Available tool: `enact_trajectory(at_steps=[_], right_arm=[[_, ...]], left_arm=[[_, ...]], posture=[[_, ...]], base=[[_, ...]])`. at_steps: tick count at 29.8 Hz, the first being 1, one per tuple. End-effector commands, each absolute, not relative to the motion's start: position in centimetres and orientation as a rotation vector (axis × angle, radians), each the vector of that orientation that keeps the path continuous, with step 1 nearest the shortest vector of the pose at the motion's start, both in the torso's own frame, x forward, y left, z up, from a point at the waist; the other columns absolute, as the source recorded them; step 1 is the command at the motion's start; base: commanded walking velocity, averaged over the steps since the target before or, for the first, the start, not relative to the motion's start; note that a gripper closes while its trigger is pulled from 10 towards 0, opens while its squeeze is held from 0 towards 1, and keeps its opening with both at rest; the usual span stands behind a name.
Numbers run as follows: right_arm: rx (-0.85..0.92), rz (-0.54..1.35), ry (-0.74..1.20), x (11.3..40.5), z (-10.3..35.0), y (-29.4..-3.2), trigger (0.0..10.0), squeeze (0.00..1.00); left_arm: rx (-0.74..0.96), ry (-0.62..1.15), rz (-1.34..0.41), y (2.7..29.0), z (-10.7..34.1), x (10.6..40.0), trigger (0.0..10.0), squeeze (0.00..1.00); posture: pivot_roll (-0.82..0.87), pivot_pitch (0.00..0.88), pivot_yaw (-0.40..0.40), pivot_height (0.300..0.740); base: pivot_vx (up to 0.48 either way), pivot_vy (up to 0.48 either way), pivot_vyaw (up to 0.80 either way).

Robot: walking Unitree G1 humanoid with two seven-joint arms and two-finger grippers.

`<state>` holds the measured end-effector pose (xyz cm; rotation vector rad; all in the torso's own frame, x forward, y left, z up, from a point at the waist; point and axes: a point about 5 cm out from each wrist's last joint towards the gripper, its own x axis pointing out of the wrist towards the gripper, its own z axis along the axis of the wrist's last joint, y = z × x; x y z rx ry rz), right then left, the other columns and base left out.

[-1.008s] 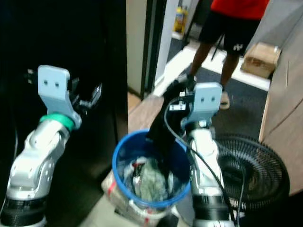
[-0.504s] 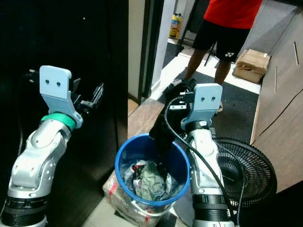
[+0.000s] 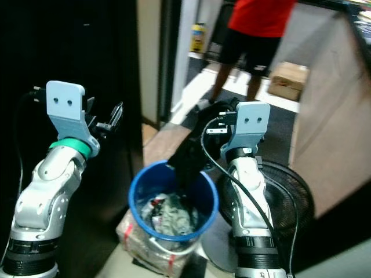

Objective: Clothes washing

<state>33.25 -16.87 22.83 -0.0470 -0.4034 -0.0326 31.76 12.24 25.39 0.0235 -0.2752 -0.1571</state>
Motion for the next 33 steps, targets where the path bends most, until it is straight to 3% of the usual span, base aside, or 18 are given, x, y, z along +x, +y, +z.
enact_trajectory(at_steps=[1, 33], right_arm=[[-0.038, -0.052, -0.380, 33.35, 22.56, -17.17, 10.0, 0.00], [0.000, -0.106, -0.348, 33.51, 22.22, -17.65, 10.0, 0.00]], left_arm=[[0.019, -0.267, -0.169, 11.88, 25.26, 31.83, 10.0, 0.00], [0.030, -0.256, -0.173, 11.86, 25.17, 31.96, 10.0, 0.00]], posture=[[0.10, 0.045, 0.001, 0.735], [0.10, 0.056, 0.010, 0.735]], base=[[0.000, 0.000, -0.80], [0.000, 0.000, -0.80]])
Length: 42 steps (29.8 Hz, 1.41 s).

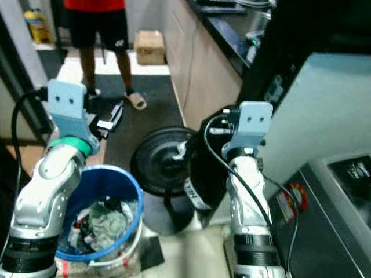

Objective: Clothes washing

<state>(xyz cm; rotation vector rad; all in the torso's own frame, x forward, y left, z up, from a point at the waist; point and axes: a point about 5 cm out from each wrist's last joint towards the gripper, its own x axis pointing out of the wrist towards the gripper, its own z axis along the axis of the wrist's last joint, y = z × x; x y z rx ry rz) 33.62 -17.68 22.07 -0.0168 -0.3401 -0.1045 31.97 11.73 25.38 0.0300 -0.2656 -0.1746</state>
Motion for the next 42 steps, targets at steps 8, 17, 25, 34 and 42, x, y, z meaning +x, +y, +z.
enact_trajectory(at_steps=[8, 17, 25, 34, 42], right_arm=[[0.002, -0.071, -0.357, 33.4, 22.3, -17.2, 10.0, 0.00], [0.017, 0.107, -0.454, 32.5, 24.0, -15.0, 10.0, 0.00], [0.046, 0.239, -0.571, 32.3, 26.8, -12.2, 10.0, 0.00], [0.071, 0.314, -0.681, 31.5, 29.2, -10.3, 10.0, 0.00], [-0.055, 0.223, -0.832, 30.4, 31.1, -10.9, 10.0, 0.00]], left_arm=[[0.054, -0.265, -0.175, 11.9, 25.2, 31.9, 10.0, 0.00], [0.201, -0.469, -0.152, 13.3, 29.1, 30.0, 10.0, 0.00], [0.198, -0.543, -0.136, 14.1, 31.8, 29.6, 10.0, 0.00], [0.171, -0.632, -0.118, 14.4, 34.2, 29.2, 10.0, 0.00], [0.218, -0.601, -0.079, 14.8, 32.0, 29.3, 10.0, 0.00]], posture=[[0.10, 0.054, 0.012, 0.735], [0.12, 0.044, 0.013, 0.735], [0.14, 0.025, 0.003, 0.735], [0.15, 0.011, -0.004, 0.735], [0.14, 0.005, 0.002, 0.735]], base=[[0.000, 0.000, -0.80], [0.000, 0.000, -0.80], [0.000, 0.000, -0.80], [0.000, 0.000, -0.80], [0.000, 0.000, -0.80]])
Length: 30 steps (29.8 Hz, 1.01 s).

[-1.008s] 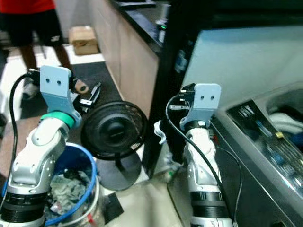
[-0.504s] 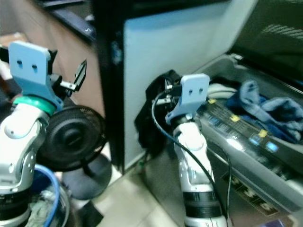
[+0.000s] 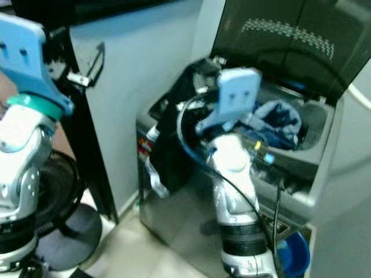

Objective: Clothes washing

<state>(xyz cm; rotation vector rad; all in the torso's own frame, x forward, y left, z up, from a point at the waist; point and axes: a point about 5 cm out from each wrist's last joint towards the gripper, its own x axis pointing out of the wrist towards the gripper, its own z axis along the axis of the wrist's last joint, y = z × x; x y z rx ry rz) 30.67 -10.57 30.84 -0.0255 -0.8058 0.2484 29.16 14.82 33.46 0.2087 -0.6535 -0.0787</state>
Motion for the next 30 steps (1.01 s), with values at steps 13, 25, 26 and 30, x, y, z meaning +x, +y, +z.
enact_trajectory(at_steps=[13, 25, 26, 30], right_arm=[[-0.070, 0.275, -0.827, 30.2, 31.1, -10.6, 10.0, 0.00], [-0.036, 0.284, -0.810, 30.5, 30.9, -10.3, 10.0, 0.00], [-0.038, 0.289, -0.812, 30.5, 30.9, -10.2, 10.0, 0.00], [-0.051, 0.322, -0.799, 30.5, 30.8, -9.8, 10.0, 0.00]], left_arm=[[0.031, -0.400, -0.151, 14.5, 28.9, 29.3, 10.0, 0.00], [0.031, -0.418, -0.137, 14.7, 29.3, 29.6, 10.0, 0.00], [0.028, -0.422, -0.141, 14.6, 29.4, 29.6, 10.0, 0.00], [0.020, -0.439, -0.131, 14.3, 29.8, 29.7, 10.0, 0.00]], posture=[[0.14, 0.016, -0.010, 0.735], [0.15, 0.018, -0.012, 0.735], [0.15, 0.017, -0.013, 0.735], [0.14, 0.017, -0.013, 0.735]], base=[[0.000, 0.000, -0.80], [0.000, 0.000, -0.80], [0.000, 0.000, -0.80], [0.000, 0.000, -0.40]])
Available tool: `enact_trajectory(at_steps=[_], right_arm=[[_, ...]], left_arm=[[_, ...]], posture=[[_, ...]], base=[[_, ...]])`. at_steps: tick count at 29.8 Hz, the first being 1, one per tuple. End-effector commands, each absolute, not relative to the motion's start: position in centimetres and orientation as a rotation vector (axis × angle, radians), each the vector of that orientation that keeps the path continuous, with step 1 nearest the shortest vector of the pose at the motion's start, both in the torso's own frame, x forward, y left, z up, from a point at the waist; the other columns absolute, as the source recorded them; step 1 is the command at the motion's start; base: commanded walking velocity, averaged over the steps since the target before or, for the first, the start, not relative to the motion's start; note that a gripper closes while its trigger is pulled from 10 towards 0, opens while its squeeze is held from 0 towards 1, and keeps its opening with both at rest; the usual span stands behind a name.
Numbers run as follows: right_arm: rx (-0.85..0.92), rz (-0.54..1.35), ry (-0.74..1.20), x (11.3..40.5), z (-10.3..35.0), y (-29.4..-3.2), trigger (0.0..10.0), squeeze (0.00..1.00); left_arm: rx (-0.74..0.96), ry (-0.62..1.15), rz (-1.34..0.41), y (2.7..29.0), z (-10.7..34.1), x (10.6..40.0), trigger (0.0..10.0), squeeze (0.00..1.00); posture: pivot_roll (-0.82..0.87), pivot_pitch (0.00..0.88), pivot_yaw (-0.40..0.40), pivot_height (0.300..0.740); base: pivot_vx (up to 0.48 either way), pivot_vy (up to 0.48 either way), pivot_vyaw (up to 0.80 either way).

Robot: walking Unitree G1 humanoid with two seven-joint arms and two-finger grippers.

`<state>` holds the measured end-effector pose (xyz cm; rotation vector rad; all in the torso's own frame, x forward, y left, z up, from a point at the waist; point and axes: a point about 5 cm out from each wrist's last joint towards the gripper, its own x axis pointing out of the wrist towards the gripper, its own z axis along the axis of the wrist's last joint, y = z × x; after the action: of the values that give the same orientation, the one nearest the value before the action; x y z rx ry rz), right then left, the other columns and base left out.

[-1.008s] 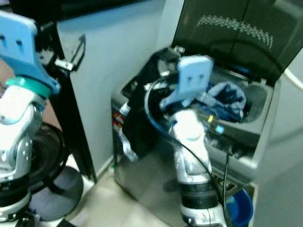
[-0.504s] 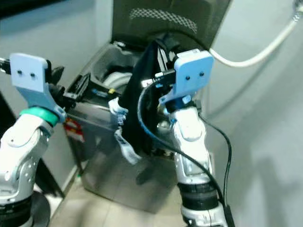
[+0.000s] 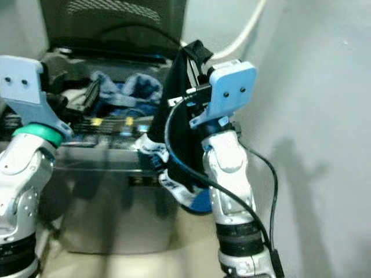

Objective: Clothes washing

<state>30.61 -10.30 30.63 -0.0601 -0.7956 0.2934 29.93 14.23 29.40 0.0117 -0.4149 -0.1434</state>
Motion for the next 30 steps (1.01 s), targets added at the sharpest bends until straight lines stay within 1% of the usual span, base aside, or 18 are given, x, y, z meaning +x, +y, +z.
enact_trajectory(at_steps=[1, 5, 9, 15, 25, 30], right_arm=[[-0.051, 0.322, -0.799, 30.5, 30.8, -9.8, 10.0, 0.00], [-0.057, 0.348, -0.776, 30.5, 30.2, -9.5, 10.0, 0.00], [-0.037, 0.364, -0.741, 30.7, 29.5, -9.6, 10.0, 0.00], [-0.034, 0.368, -0.730, 30.8, 29.3, -9.6, 10.0, 0.00], [-0.035, 0.366, -0.716, 31.0, 28.9, -9.7, 10.0, 0.00], [-0.037, 0.359, -0.708, 31.1, 28.8, -9.8, 10.0, 0.00]], left_arm=[[0.020, -0.439, -0.131, 14.3, 29.8, 29.7, 10.0, 0.00], [0.009, -0.451, -0.062, 14.5, 29.9, 29.7, 10.0, 0.00], [0.058, -0.492, -0.017, 14.4, 30.2, 29.6, 10.0, 0.00], [0.064, -0.502, -0.015, 14.2, 30.3, 29.6, 10.0, 0.00], [0.063, -0.510, 0.001, 14.3, 30.4, 29.7, 10.0, 0.00], [0.070, -0.514, -0.010, 14.0, 30.3, 29.7, 10.0, 0.00]], posture=[[0.14, 0.017, -0.013, 0.735], [0.14, 0.017, -0.015, 0.735], [0.14, 0.016, -0.017, 0.735], [0.14, 0.015, -0.018, 0.735], [0.14, 0.017, -0.017, 0.735], [0.14, 0.018, -0.016, 0.735]], base=[[0.000, 0.000, 0.00], [0.000, 0.000, 0.00], [0.439, 0.000, 0.00], [0.329, 0.000, 0.00], [0.480, 0.000, 0.00], [0.219, 0.000, 0.00]])
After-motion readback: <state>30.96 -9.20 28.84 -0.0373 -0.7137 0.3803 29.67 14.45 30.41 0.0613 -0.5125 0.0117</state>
